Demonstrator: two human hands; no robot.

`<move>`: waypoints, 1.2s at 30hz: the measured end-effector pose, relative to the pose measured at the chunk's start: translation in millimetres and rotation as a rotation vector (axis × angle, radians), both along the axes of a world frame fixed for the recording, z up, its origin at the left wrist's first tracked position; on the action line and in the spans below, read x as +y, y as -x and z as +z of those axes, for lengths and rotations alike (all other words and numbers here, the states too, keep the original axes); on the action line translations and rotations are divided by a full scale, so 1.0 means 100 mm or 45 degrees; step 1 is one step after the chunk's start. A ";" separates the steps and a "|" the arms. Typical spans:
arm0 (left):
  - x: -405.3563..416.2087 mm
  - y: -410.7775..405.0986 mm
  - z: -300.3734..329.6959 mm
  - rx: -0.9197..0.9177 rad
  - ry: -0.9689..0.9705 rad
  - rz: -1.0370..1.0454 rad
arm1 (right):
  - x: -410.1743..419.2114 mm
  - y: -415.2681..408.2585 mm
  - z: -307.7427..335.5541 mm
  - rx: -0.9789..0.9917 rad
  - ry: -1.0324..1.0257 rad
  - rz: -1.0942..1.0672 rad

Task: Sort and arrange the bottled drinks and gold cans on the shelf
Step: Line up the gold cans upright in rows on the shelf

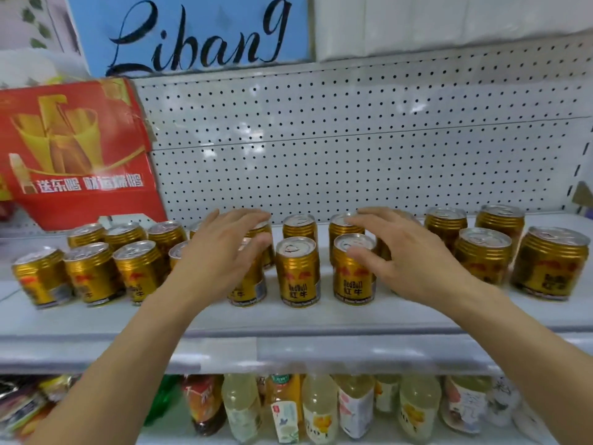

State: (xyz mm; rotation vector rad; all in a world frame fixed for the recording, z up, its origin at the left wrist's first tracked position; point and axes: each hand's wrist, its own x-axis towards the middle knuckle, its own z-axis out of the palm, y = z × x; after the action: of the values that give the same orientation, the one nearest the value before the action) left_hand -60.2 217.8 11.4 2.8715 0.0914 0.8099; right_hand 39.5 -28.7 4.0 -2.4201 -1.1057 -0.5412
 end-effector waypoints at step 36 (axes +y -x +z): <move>1.62 -0.24 0.23 0.362 0.071 -0.045 | 1.94 -0.22 0.28 0.150 0.369 -0.002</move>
State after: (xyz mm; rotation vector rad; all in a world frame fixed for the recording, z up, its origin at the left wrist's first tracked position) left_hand -36.1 380.1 34.0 2.9060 0.0941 0.3814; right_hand 61.7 165.5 32.4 -2.6590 -1.2018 -0.2474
